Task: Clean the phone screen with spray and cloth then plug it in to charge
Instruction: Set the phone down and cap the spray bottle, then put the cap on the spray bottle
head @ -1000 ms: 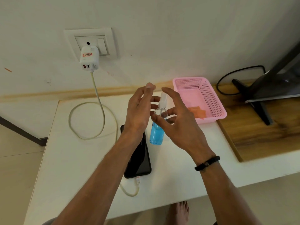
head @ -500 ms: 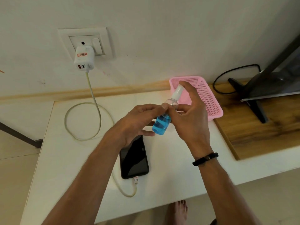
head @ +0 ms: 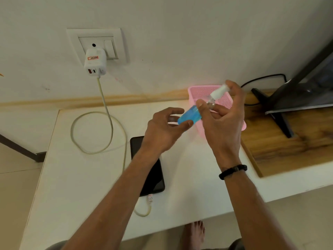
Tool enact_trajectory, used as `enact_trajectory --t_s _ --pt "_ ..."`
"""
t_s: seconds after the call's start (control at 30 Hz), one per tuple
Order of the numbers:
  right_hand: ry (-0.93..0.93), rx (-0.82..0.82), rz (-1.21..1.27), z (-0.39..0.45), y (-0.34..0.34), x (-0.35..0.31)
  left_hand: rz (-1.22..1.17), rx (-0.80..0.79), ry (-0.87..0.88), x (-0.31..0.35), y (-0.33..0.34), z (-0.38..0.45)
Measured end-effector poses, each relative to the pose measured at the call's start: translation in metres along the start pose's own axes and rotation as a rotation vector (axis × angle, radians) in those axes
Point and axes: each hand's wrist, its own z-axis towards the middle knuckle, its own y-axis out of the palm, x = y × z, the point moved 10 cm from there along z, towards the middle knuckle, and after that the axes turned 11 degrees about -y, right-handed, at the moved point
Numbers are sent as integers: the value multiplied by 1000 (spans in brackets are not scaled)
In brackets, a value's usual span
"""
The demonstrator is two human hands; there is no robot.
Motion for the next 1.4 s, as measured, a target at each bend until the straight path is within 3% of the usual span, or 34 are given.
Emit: enact_trajectory --t_s 0.13,0.23,0.4,0.67,0.93,1.2,1.4 --pt "28 254 32 9 -22 8 -101 59 -8 -2 -1 -2" --pt "104 329 16 23 -37 37 -76 40 -37 -6 6 0" --pt "157 224 -197 41 -35 69 72 -134 -82 -21 55 -4" --pt "7 -134 -279 78 12 79 129 -147 -60 -21 85 -5" --pt "-2 -317 -348 95 50 89 227 -180 4 -16 96 -10" --pt "36 -365 -400 88 44 94 280 -227 26 -14 102 -14" --pt "55 -136 -305 41 0 55 235 -204 49 -5 82 -19"
